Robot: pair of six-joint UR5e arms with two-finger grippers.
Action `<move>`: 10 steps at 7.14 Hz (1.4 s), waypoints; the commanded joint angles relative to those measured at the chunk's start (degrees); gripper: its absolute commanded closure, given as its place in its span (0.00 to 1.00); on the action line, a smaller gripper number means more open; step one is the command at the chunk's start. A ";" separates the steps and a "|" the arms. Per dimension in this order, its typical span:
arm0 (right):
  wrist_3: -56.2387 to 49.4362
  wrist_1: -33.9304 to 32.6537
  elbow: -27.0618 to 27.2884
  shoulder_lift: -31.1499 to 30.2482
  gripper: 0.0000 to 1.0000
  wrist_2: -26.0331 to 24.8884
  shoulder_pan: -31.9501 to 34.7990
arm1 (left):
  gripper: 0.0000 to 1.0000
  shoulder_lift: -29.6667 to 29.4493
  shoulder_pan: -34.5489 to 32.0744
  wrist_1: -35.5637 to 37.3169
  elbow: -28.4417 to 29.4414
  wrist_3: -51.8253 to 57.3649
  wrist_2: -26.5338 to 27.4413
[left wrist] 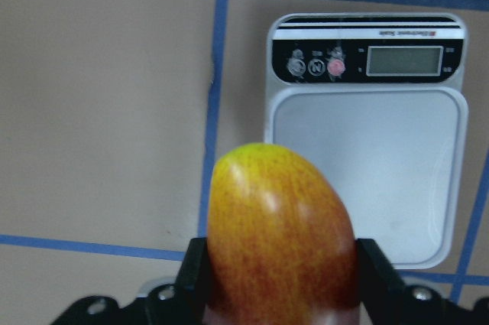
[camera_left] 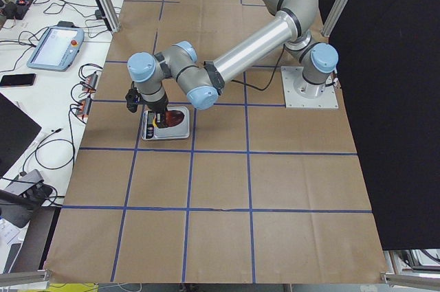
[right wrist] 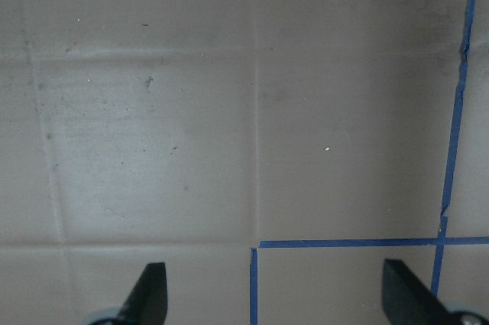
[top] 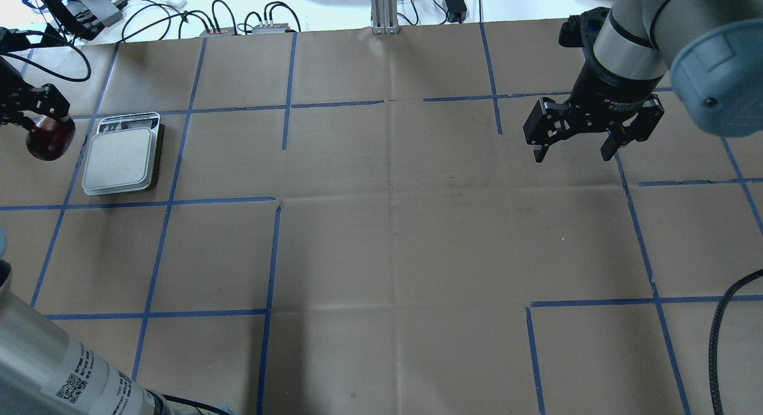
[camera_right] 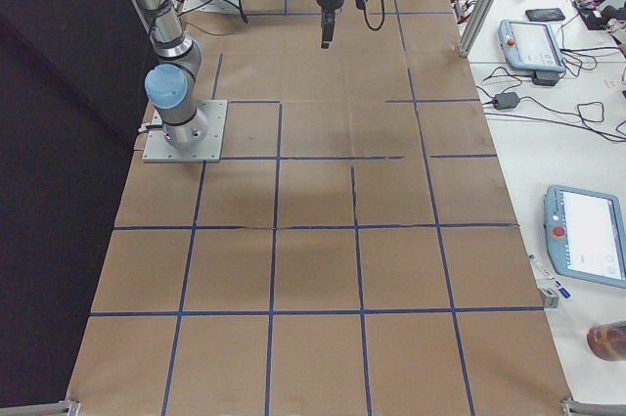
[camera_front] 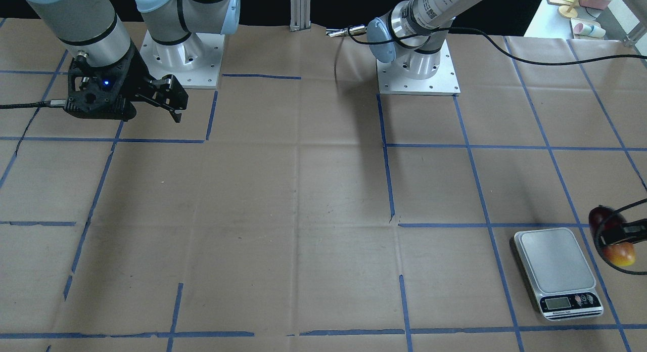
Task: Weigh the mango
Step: 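Lift the mango with the left gripper and carry it onto the scale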
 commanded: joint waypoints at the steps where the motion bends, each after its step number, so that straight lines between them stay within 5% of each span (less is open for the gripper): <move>1: 0.00 0.00 0.00 0.00 0.00 -0.01 0.00 | 0.51 -1.21 -2.45 10.32 -6.94 -1.70 0.27; 5: 0.00 0.00 0.00 0.00 0.00 -0.01 0.00 | 0.49 -3.59 -2.55 13.16 -6.08 -1.96 0.27; 6: 0.00 0.00 0.00 0.00 0.00 -0.01 0.00 | 0.39 -4.21 -2.89 13.43 -5.91 -2.05 0.27; 7: 0.00 0.00 0.00 0.00 0.00 -0.01 0.00 | 0.05 -3.69 -2.90 13.61 -5.82 -1.87 0.27; 10: 0.00 0.00 0.00 0.00 0.00 -0.01 0.00 | 0.00 1.30 -3.07 9.60 -2.50 -1.96 0.62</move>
